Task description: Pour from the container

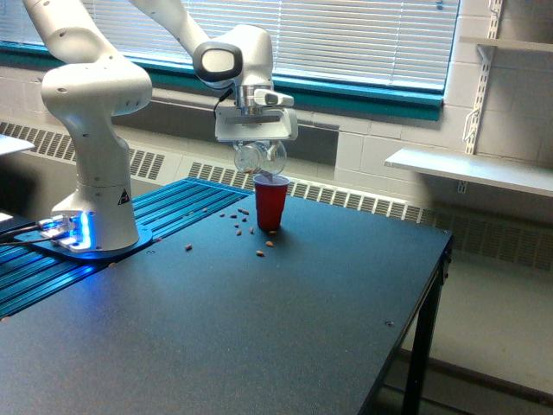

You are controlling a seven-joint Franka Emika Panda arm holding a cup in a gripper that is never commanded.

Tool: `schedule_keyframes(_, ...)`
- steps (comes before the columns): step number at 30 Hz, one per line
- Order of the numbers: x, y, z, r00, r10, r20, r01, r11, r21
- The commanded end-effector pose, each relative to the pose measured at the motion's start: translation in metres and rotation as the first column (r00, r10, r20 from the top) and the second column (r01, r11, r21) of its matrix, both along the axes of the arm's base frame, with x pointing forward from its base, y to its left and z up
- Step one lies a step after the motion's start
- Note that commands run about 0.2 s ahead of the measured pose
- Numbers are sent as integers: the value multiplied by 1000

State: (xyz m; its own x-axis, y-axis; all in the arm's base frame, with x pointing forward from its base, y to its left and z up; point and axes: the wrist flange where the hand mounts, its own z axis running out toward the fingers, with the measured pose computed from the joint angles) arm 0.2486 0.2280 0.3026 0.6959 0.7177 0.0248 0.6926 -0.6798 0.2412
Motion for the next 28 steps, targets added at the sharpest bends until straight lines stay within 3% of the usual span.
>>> schedule_keyframes(1, 8, 0, 2, 1000, -2, 12, 3, 1000, -22)
schedule_keyframes(20, 16, 16, 9, 997, 72, 17, -70, 996, -57)
schedule_keyframes(25, 15, 14, 7, 998, 57, 8, -57, 998, -40)
schedule_keyframes(28, 15, 11, 5, 999, 38, 4, -38, 999, -10)
